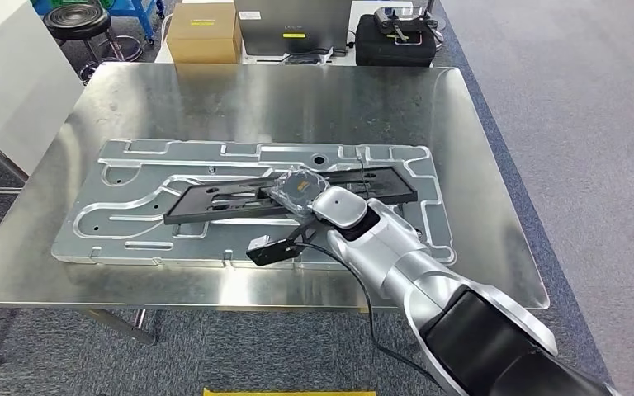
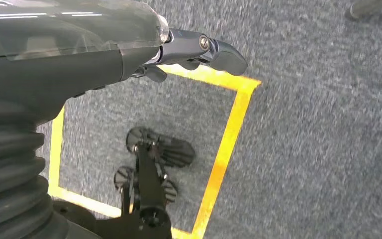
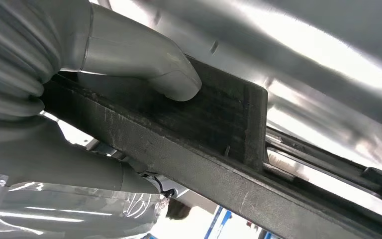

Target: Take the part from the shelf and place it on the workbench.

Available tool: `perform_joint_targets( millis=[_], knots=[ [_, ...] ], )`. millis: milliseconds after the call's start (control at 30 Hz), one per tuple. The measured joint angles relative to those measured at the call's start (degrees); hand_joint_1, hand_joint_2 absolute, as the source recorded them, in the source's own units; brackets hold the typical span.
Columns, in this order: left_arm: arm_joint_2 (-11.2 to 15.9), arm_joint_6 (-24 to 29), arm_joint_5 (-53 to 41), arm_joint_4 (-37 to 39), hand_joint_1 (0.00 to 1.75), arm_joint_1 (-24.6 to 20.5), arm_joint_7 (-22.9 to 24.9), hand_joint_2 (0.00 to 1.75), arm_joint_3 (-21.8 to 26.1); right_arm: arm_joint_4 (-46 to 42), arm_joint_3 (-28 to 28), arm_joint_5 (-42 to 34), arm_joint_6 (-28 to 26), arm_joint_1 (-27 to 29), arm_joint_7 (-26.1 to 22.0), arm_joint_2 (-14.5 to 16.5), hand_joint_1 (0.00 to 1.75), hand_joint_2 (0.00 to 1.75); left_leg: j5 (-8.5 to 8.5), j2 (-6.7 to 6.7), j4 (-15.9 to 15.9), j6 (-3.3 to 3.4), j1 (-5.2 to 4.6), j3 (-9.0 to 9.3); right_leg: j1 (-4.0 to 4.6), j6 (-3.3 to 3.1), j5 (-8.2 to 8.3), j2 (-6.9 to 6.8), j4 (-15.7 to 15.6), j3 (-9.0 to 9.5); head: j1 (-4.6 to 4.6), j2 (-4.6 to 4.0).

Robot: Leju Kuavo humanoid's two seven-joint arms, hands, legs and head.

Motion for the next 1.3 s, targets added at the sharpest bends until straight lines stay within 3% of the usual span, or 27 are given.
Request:
perform_joint_targets(
  millis=[100, 133, 167, 200, 300, 367, 433, 500, 567, 633, 667, 700, 733, 800, 867, 967, 1033, 1067, 1133, 1167, 1200, 1233, 1300],
  knots=[
    [-0.04, 0.03, 0.00, 0.00, 0.00, -0.21, -0.02, 1.75, -0.08, 1.40, 0.38, -0.09, 0.00, 0.34, -0.03, 0.04, 1.75, 1.75, -0.27, 0.13, -0.04, 0.54, 0.05, 0.26, -0.22, 0.62, -4.92, 0.00, 10.69, -5.42, 0.00, 0.00],
    [-0.04, 0.03, 0.00, 0.00, 0.00, -0.23, -0.02, 1.75, -0.09, 1.80, 0.50, -0.13, 0.00, 0.46, -0.03, 0.04, 1.75, 1.75, -0.39, 0.14, -0.03, 0.61, 0.03, 0.38, -0.29, 0.68, -5.77, 0.00, 13.92, -7.28, 0.00, 0.00],
    [-0.04, 0.03, 0.00, 0.00, 0.00, -0.23, -0.02, 1.75, -0.09, 2.14, 0.63, -0.17, 0.01, 0.57, -0.02, 0.04, 1.75, 1.75, -0.54, 0.12, 0.00, 0.62, 0.02, 0.55, -0.33, 0.65, -5.43, 0.00, 15.17, -8.25, 0.00, 0.00],
    [-0.05, 0.03, 0.00, 0.00, 0.00, -0.22, -0.02, 1.75, -0.09, 2.40, 0.76, -0.25, 0.03, 0.64, -0.02, 0.04, 1.75, 1.75, -0.70, 0.08, 0.02, 0.61, 0.01, 0.77, -0.35, 0.53, -4.09, 0.00, 14.35, -8.17, 0.00, 0.00],
    [-0.25, 0.43, -0.01, 0.02, 0.00, -0.26, -0.07, 1.75, -0.18, 2.89, 0.93, -1.16, -0.03, 0.78, -0.45, 0.07, 1.75, 1.75, -1.29, -0.05, 0.01, 0.36, -0.15, 1.60, -0.08, -0.48, 2.27, 0.00, 2.84, -3.26, 0.00, 0.00],
    [-0.46, 1.07, -0.01, 0.07, 0.00, -0.18, -0.17, 1.75, -0.32, 3.17, 0.94, -1.89, -1.00, 1.38, -1.14, 0.15, 1.75, 1.75, -1.53, -0.07, -0.07, -0.07, -0.22, 1.79, 0.28, -1.04, 3.65, 0.03, -1.79, -1.22, -0.01, 0.00],
    [-0.61, 1.59, 0.08, 0.09, 0.00, -0.02, -0.46, 1.75, -0.40, 3.30, 0.94, -2.25, -2.71, 2.37, -1.69, 0.38, 1.75, 1.75, -1.58, -0.04, -0.40, -0.70, -0.25, 2.06, 0.30, -1.34, 3.54, 0.10, -2.30, -0.88, -0.01, 0.00],
    [-0.70, 1.92, 0.24, 0.09, 0.00, 0.13, -1.02, 1.75, -0.43, 3.39, 0.94, -2.56, -4.25, 3.32, -1.87, 0.75, 0.87, 0.87, -2.34, 0.02, 0.28, -1.27, -0.22, 2.14, -0.03, -1.79, 3.75, 0.06, -3.24, -0.06, -0.01, 0.00],
    [-0.71, 2.26, 0.30, 0.09, 0.00, 0.27, -1.74, 1.75, -0.44, 3.57, 0.94, -2.99, -5.33, 4.27, -1.78, 1.08, 0.00, 0.00, -5.13, 0.08, 5.27, -1.74, -0.11, 0.04, -0.28, -2.19, 3.86, -0.06, -3.95, 0.67, -0.02, 0.00],
    [-0.68, 2.80, 0.06, 0.09, 0.00, 0.48, -2.25, 1.75, -0.49, 3.83, 0.94, -3.65, -6.35, 5.42, -1.63, 1.19, 0.00, 0.00, -8.30, 0.10, 12.86, -2.21, 0.00, -3.74, -0.27, -2.40, 3.75, -0.07, -3.96, 0.81, -0.02, 0.00],
    [-0.67, 3.15, -0.18, 0.09, 0.00, 0.59, -2.33, 1.75, -0.58, 3.94, 0.91, -4.01, -6.87, 5.93, -1.61, 1.19, 0.00, 0.00, -8.79, 0.10, 15.16, -2.40, 0.09, -4.98, -0.27, -2.41, 3.68, -0.01, -3.90, 0.82, -0.02, 0.00],
    [-0.66, 3.61, -0.46, 0.09, 0.00, 0.64, -2.31, 1.31, -0.80, 4.03, 0.85, -4.42, -7.40, 6.27, -1.63, 1.16, 0.00, 0.00, -8.13, 0.11, 15.27, -2.56, 0.19, -5.18, -0.31, -2.33, 3.60, 0.08, -3.78, 0.83, -0.02, 0.00],
    [-0.62, 4.06, -0.73, 0.09, 0.00, 0.62, -2.23, 0.87, -1.05, 4.11, 0.73, -4.77, -7.89, 6.48, -1.72, 1.11, 0.00, 0.00, -6.46, 0.13, 13.05, -2.67, 0.30, -4.21, -0.38, -2.19, 3.47, 0.20, -3.58, 0.84, -0.02, 0.00],
    [-0.55, 4.97, -1.12, 0.09, 0.00, 0.42, -2.08, 0.00, -1.52, 4.18, 0.35, -5.41, -9.00, 6.71, -1.95, 0.97, 0.00, 0.00, -2.79, 0.21, 5.19, -2.78, 0.50, -0.40, -0.39, -1.66, 3.00, 0.41, -2.85, 0.73, -0.02, 0.00],
    [-0.51, 5.63, -1.18, 0.09, 0.00, 0.26, -2.06, 0.00, -1.73, 4.16, -0.24, -6.14, -10.88, 6.85, -2.28, 0.83, 0.00, 0.00, -1.57, 0.12, 0.64, -2.18, 0.45, 1.83, -0.18, -1.10, 2.63, 0.61, -2.13, 0.45, -0.01, 0.00],
    [-0.51, 6.05, -0.84, 0.09, 0.00, 0.29, -2.13, 0.00, -1.92, 3.74, -1.45, -7.42, -16.06, 7.02, -2.85, 0.72, 0.00, 0.00, -1.58, 0.03, 0.33, -0.81, 0.28, 1.81, -0.18, -0.30, 2.57, 0.72, -1.95, 0.22, -0.01, 0.00],
    [-0.51, 5.92, -0.66, 0.09, 0.00, 0.31, -2.24, 0.00, -1.97, 2.80, -2.51, -8.06, -20.04, 7.00, -2.95, 0.64, 0.00, 0.00, -1.31, 0.10, 0.09, -0.09, 0.39, 1.80, -0.36, 0.31, 1.04, 0.59, 0.06, -0.66, 0.00, 0.00],
    [-0.51, 5.79, -0.59, 0.09, 0.00, 0.35, -2.31, 0.00, -1.98, 2.17, -3.05, -8.27, -21.86, 7.00, -2.94, 0.56, 0.00, 0.00, -1.22, 0.14, -0.01, 0.16, 0.45, 1.79, -0.43, 0.55, -0.48, 0.50, 2.48, -1.75, 0.00, 0.00],
    [-0.50, 5.43, -0.29, 0.09, 0.00, 0.53, -2.48, 0.00, -1.99, 0.65, -4.16, -8.66, -24.98, 7.19, -2.85, 0.25, 0.00, 0.00, -1.20, 0.18, 0.00, 0.36, 0.38, 1.71, -0.52, 0.90, -4.27, 0.34, 10.32, -5.42, 0.00, 0.00],
    [-0.50, 5.29, -0.15, 0.09, 0.00, 0.64, -2.55, 0.00, -1.99, -0.19, -4.67, -8.87, -26.03, 7.48, -2.80, -0.01, 0.00, 0.00, -1.21, 0.17, 0.01, 0.39, 0.34, 1.69, -0.54, 0.95, -5.29, 0.31, 13.55, -7.01, 0.00, 0.00],
    [-0.50, 5.20, 0.05, 0.09, 0.00, 0.75, -2.60, 0.00, -1.99, -1.38, -5.27, -9.13, -26.91, 7.95, -2.74, -0.41, 0.00, 0.00, -1.23, 0.14, 0.02, 0.41, 0.30, 1.70, -0.55, 0.91, -5.30, 0.29, 15.11, -7.84, 0.00, 0.00],
    [-0.50, 5.15, 0.19, 0.09, 0.00, 0.85, -2.63, 0.00, -1.99, -2.92, -5.92, -9.34, -27.62, 8.56, -2.64, -0.93, 0.00, 0.00, -1.24, 0.08, 0.03, 0.42, 0.24, 1.75, -0.53, 0.74, -4.02, 0.29, 13.92, -7.35, 0.00, 0.00],
    [-0.51, 5.08, 0.41, 0.09, 0.00, 1.03, -2.70, 0.00, -1.99, -7.17, -7.47, -9.70, -29.15, 10.11, -2.36, -2.25, 0.00, 0.00, -1.30, -0.06, 0.02, 0.39, 0.11, 1.91, -0.33, 0.01, 0.31, 0.29, 6.23, -3.73, 0.00, 0.00]
  ],
)
